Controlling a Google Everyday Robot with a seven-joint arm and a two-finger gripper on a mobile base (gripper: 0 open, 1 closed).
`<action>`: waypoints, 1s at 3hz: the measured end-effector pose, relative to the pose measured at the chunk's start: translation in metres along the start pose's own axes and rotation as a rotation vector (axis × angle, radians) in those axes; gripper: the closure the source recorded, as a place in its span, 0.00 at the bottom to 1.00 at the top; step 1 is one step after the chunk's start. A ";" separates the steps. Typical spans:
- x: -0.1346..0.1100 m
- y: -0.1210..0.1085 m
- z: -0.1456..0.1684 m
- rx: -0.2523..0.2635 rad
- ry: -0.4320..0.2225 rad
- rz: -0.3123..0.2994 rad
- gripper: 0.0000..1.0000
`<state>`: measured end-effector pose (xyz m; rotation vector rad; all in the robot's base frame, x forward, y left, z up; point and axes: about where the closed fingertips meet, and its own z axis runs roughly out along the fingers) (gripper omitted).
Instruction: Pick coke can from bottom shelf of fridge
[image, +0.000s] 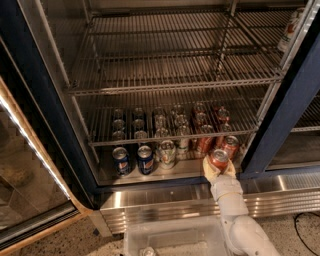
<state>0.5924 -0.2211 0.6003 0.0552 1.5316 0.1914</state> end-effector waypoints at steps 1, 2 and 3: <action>-0.002 -0.003 -0.016 -0.024 0.009 0.020 1.00; -0.007 -0.011 -0.033 -0.050 0.020 0.077 1.00; -0.007 -0.011 -0.033 -0.050 0.020 0.077 1.00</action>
Offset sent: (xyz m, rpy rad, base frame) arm -0.0521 -0.0287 0.0065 0.1423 0.0350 0.0837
